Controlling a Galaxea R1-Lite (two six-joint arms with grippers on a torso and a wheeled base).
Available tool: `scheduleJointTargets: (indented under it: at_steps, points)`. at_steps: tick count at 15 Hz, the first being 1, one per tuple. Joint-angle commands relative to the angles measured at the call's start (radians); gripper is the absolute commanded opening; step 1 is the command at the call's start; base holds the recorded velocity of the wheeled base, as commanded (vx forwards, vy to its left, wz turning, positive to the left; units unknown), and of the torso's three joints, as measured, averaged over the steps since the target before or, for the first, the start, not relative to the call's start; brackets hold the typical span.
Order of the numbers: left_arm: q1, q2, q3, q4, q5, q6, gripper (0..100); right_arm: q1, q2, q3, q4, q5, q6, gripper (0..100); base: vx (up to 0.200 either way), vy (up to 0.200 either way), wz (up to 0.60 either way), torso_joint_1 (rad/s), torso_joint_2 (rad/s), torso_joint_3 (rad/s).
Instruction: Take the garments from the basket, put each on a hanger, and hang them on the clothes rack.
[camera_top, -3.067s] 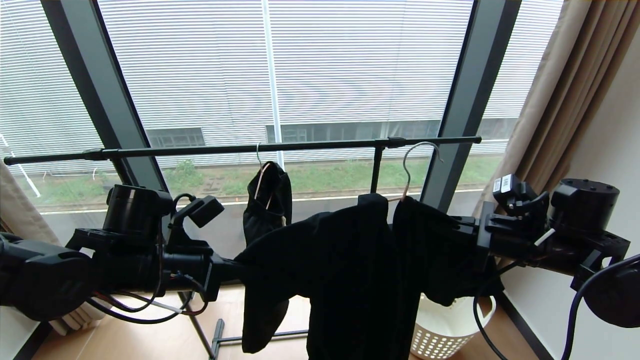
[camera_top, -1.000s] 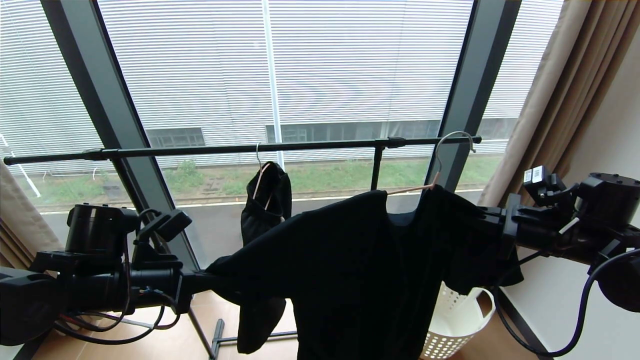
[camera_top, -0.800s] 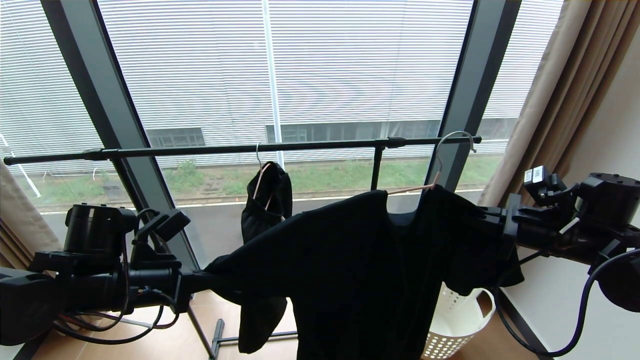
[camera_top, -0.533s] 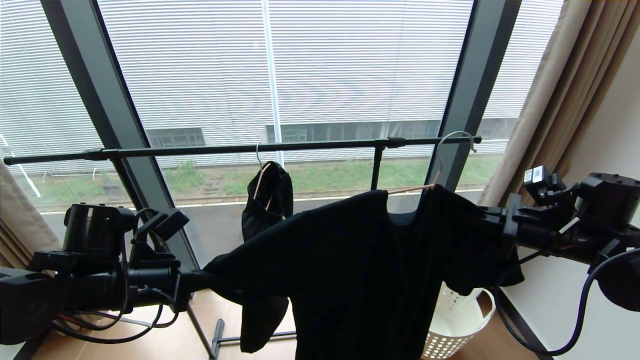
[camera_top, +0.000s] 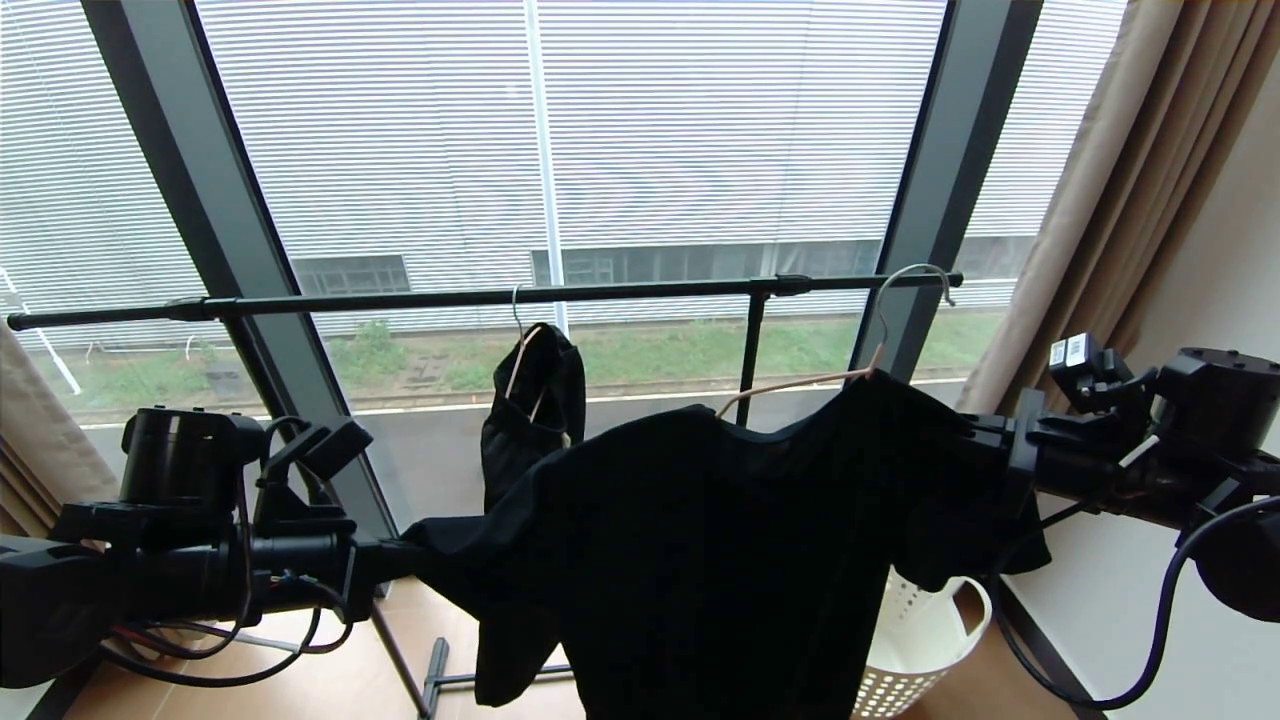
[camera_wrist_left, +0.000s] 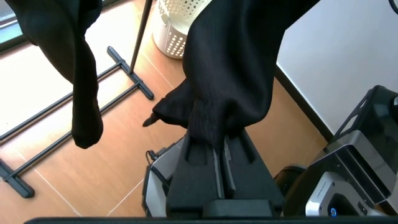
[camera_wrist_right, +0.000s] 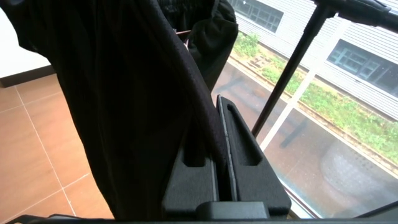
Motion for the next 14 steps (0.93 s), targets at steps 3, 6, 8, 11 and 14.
scheduleJointTargets:
  at_steps: [3, 6, 8, 11, 14]
  points:
    - [0.002, -0.001, 0.019, -0.017, 0.0, 0.003, 100, 0.001, 0.005, -0.003, 0.0, 0.0, -0.001, 0, 0.0, 0.0, 0.0, 0.0, 0.0, 0.0]
    - [0.005, -0.021, 0.026, -0.026, -0.085, -0.002, 100, 0.004, 0.011, -0.001, 0.0, 0.0, -0.001, 0, 0.0, 0.0, 0.0, 0.0, 0.0, 0.0]
    - [0.006, -0.067, 0.002, -0.025, -0.143, -0.016, 100, 0.032, 0.022, 0.002, 0.0, 0.0, -0.001, 0, 0.0, 0.0, 0.0, 0.0, 0.0, 0.0]
    - [-0.092, -0.092, -0.124, 0.001, -0.08, -0.083, 100, 0.102, 0.046, 0.023, 0.0, -0.001, -0.002, 0, 0.0, 0.0, 0.0, 0.0, 0.0, 0.0]
    - [-0.224, -0.092, -0.33, 0.202, 0.06, -0.097, 100, 0.176, 0.062, 0.049, 0.0, -0.004, -0.004, 0, 0.0, 0.0, 0.0, 0.0, 0.0, 0.0]
